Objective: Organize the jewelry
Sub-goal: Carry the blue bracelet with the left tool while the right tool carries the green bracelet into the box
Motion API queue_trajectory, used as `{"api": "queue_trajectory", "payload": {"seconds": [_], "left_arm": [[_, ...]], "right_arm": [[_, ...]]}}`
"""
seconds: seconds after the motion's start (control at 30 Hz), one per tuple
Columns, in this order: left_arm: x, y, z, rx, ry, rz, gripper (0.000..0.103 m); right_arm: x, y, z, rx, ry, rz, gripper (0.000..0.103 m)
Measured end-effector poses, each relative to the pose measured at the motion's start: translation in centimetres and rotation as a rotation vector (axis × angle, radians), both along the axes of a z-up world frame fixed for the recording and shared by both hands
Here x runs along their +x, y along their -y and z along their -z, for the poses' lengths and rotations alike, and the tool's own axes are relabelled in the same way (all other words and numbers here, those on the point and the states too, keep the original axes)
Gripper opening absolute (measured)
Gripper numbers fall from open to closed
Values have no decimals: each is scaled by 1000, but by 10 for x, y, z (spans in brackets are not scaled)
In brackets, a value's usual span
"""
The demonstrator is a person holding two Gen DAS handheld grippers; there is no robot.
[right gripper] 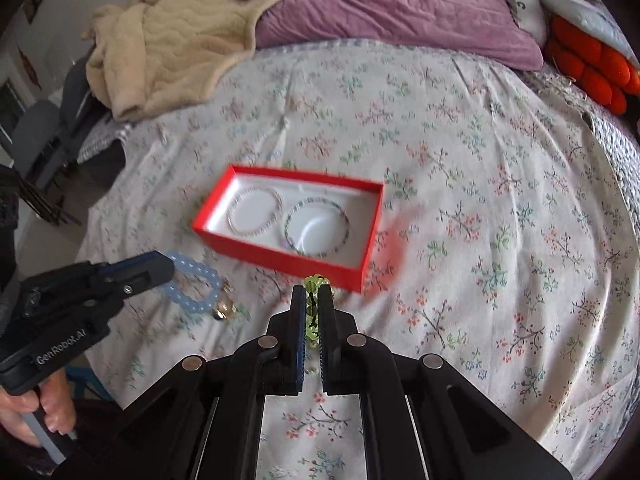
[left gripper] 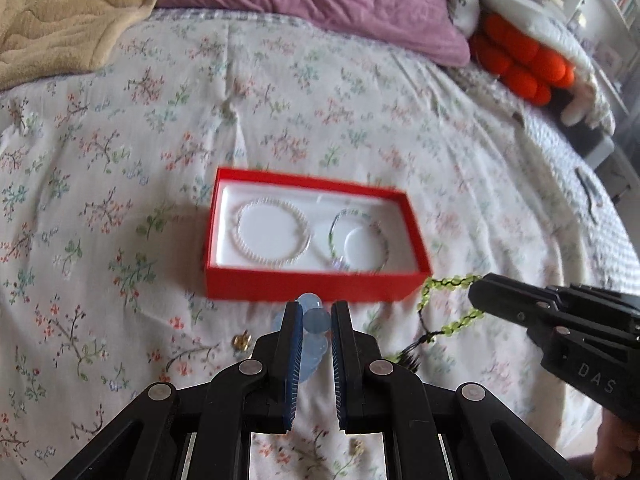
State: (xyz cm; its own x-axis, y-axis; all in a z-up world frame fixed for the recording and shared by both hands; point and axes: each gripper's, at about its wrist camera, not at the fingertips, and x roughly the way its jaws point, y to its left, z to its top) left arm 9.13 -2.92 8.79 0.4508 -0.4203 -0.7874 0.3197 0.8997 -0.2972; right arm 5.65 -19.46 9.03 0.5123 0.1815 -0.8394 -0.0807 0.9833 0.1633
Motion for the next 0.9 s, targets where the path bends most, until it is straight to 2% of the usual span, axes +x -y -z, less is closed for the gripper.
{"api": "queue_trajectory", "payload": {"seconds": [0.3,0.53,0.9], "left_arm": [[23,11,-18,-92,40,-23,9],[52,16,-2,-148,12,-37,9],[84,0,41,11,-8,-118,9]], "right_arm": [[19,-2,-34,29,106,15,6],[37,-6,-38,37,133,29,6],[63,-13,-29,40,128,37,6]]}}
